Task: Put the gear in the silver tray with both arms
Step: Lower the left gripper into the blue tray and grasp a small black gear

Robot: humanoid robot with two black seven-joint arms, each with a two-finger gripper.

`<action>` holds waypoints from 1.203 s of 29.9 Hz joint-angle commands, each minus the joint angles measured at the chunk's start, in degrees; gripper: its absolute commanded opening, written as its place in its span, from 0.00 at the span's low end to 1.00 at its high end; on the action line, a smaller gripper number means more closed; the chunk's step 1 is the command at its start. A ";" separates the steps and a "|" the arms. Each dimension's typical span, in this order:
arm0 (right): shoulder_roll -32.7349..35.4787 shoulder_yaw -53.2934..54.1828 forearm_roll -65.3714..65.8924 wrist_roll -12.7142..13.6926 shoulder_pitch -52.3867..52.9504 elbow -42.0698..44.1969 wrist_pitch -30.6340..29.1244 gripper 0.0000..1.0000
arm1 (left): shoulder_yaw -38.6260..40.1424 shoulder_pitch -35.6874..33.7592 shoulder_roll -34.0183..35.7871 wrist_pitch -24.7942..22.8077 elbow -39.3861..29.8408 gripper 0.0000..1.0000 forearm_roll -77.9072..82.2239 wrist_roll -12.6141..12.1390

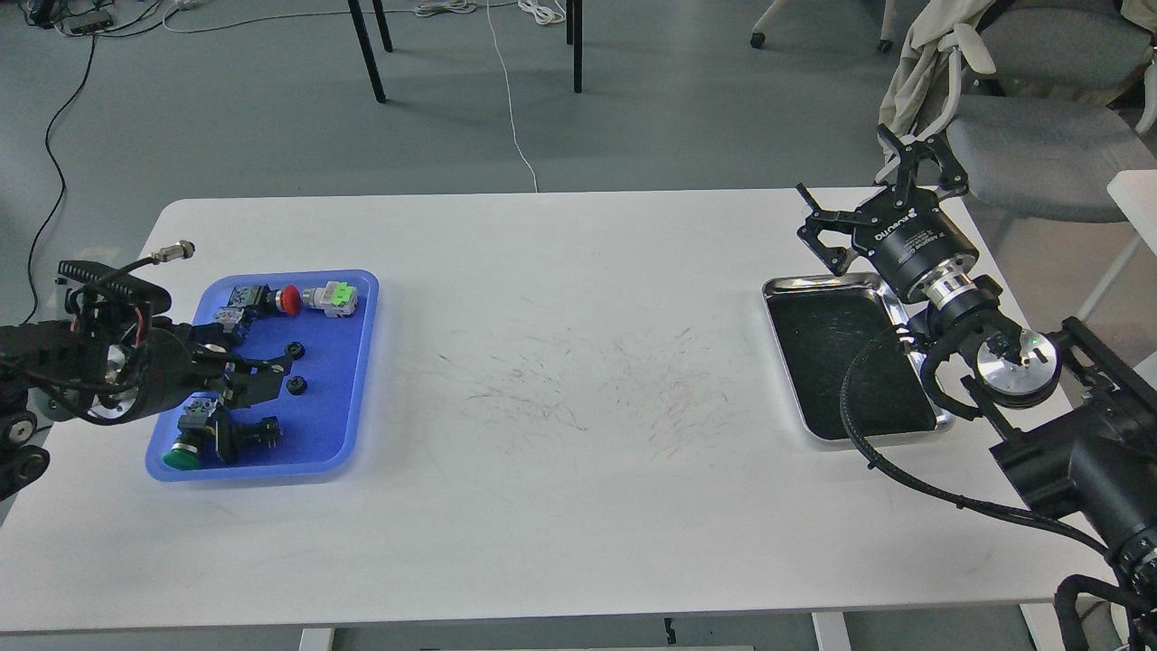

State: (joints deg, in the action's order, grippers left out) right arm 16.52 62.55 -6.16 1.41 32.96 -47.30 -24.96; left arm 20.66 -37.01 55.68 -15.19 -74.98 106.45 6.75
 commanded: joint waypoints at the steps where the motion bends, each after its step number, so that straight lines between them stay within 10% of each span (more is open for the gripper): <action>1: 0.00 0.03 0.00 0.00 0.08 0.02 0.00 0.99 | -2.02 -0.08 -4.43 1.56 3.69 0.95 0.60 0.28; 14: 0.26 0.65 -0.08 0.00 -0.09 -0.24 -0.17 0.99 | -5.80 -0.34 -9.71 3.94 11.43 0.93 1.65 1.51; 36: 0.35 0.91 -0.08 0.00 -0.36 -0.42 0.09 0.99 | -6.07 -0.34 -13.67 3.68 17.41 0.31 1.65 2.83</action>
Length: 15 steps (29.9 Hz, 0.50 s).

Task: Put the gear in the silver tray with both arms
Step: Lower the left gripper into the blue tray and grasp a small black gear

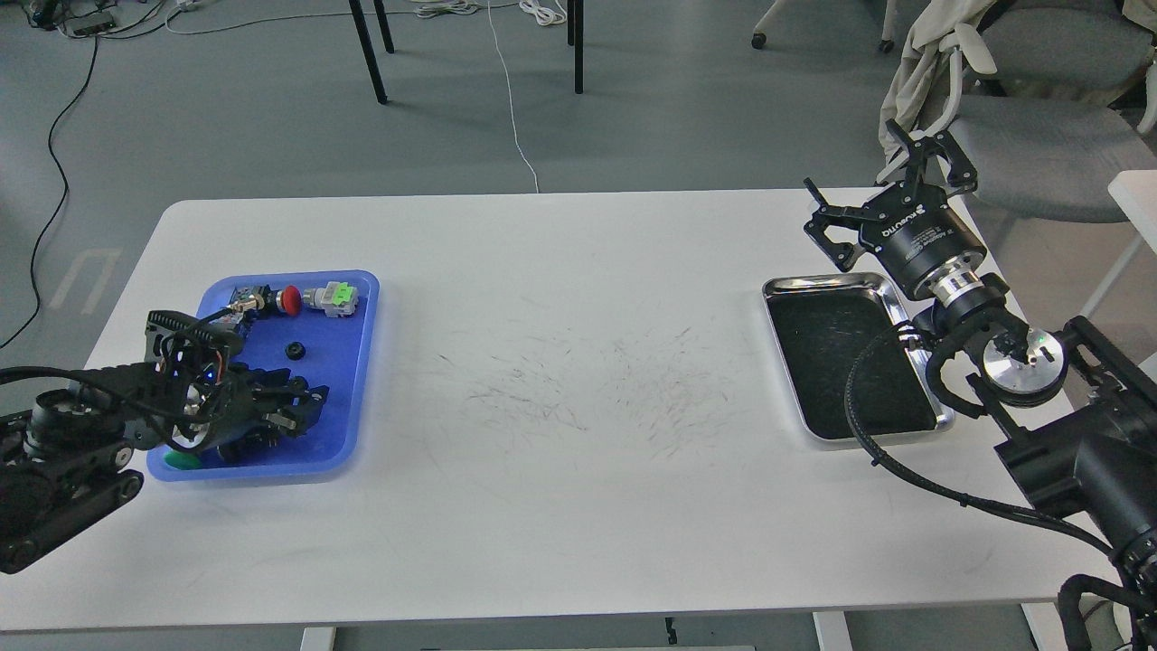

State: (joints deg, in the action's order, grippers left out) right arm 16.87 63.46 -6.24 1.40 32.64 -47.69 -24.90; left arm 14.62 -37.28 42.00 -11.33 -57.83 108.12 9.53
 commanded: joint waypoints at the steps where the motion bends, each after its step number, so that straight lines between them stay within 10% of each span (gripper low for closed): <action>1: 0.00 -0.01 0.00 0.00 -0.03 -0.03 0.03 0.99 | -0.03 -0.08 0.01 -0.19 0.61 0.29 -0.02 0.05; 6: 0.18 -0.01 0.00 0.00 0.06 -0.03 0.03 0.99 | -0.03 0.10 -0.08 -0.27 1.31 0.12 -0.02 0.84; 15: 0.44 -0.01 0.00 0.00 0.06 -0.12 -0.23 0.99 | 0.14 -3.23 1.06 -2.81 -1.40 0.09 -0.28 0.93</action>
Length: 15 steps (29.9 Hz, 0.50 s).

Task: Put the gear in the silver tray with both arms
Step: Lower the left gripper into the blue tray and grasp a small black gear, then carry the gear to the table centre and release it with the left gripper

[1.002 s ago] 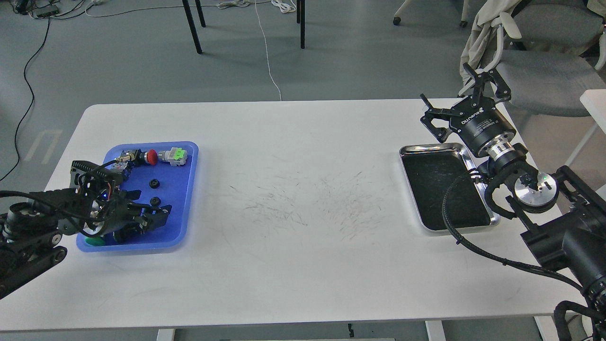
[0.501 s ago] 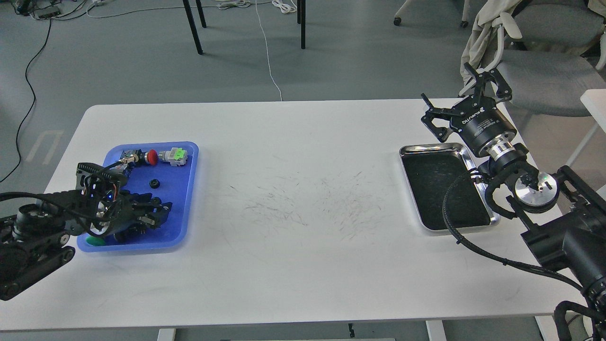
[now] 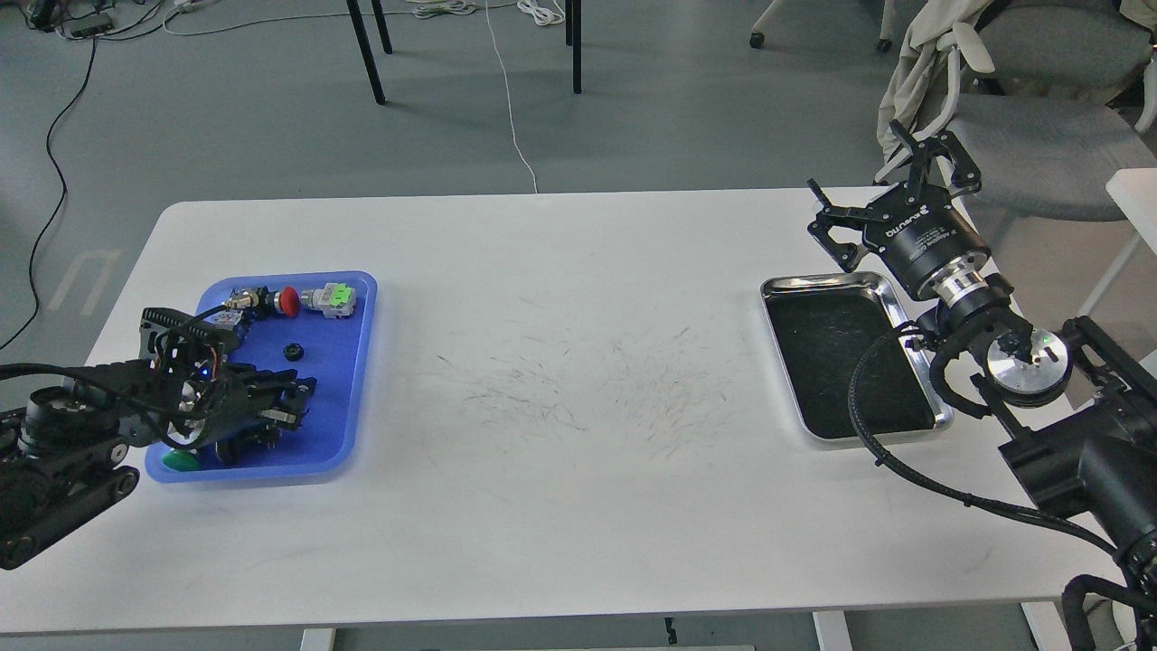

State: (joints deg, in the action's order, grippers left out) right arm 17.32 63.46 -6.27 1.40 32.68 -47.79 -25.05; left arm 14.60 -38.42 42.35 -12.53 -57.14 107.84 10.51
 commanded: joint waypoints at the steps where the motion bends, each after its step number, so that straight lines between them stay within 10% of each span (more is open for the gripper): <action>1: 0.00 -0.01 0.03 0.00 0.01 -0.03 -0.17 0.99 | 0.16 -3.05 1.50 -2.67 -3.66 0.09 0.00 -0.14; 10: 0.79 -0.01 0.03 0.00 0.01 -0.03 -0.26 0.99 | 0.95 -15.88 4.94 -12.59 -19.58 0.09 -1.40 -3.73; 15: 1.40 0.08 -0.05 0.00 -0.34 0.15 -0.43 0.99 | 0.95 -21.77 -7.25 -14.54 -20.47 0.09 -5.62 -9.88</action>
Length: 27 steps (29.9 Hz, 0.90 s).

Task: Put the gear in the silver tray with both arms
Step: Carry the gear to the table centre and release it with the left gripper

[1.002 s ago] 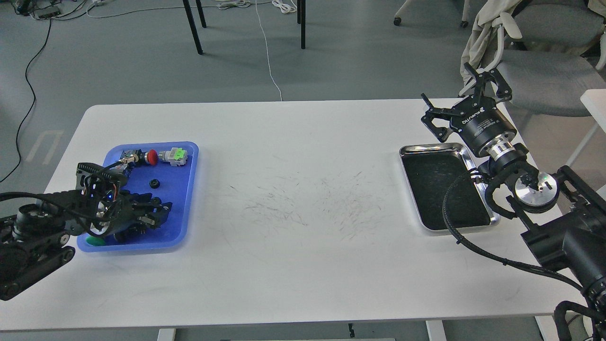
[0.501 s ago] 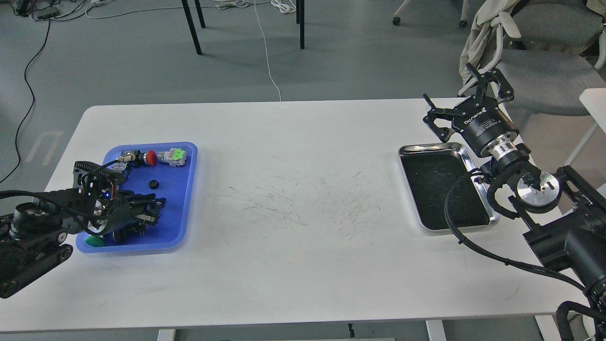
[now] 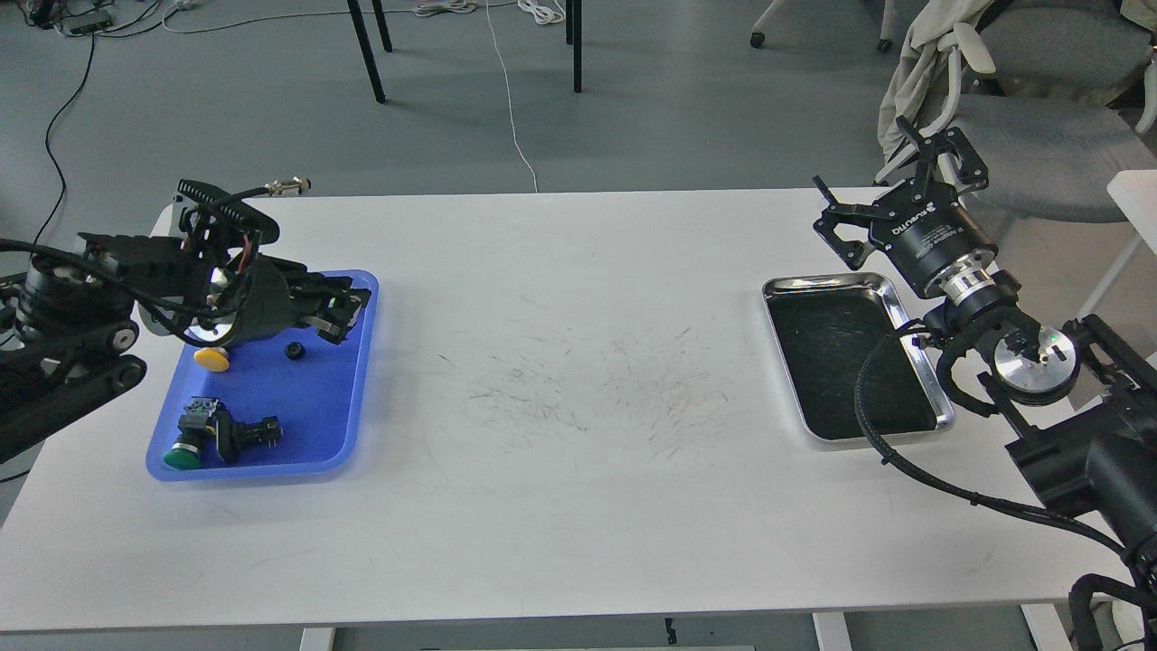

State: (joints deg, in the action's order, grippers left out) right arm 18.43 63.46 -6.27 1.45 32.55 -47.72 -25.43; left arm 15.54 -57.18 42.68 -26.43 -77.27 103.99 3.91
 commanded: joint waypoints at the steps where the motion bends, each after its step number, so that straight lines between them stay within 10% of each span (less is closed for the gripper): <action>1: 0.29 0.08 -0.06 -0.04 -0.29 0.00 -0.06 0.99 | 0.01 -3.72 -10.57 -0.73 0.09 0.09 -1.78 -4.26; 13: 0.91 1.75 -0.06 -0.04 -0.38 0.61 -0.06 0.99 | -0.95 -3.37 -42.48 1.37 18.46 0.09 0.60 -8.39; 27: 0.73 1.84 -0.06 -0.04 -2.49 1.32 -0.24 0.99 | -12.20 -1.18 -42.68 9.46 23.13 0.09 0.42 -8.92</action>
State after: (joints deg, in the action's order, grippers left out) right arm 19.20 65.31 -6.31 1.40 30.19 -46.18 -25.76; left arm 3.63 -59.58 -0.03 -17.61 -53.77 104.32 -4.90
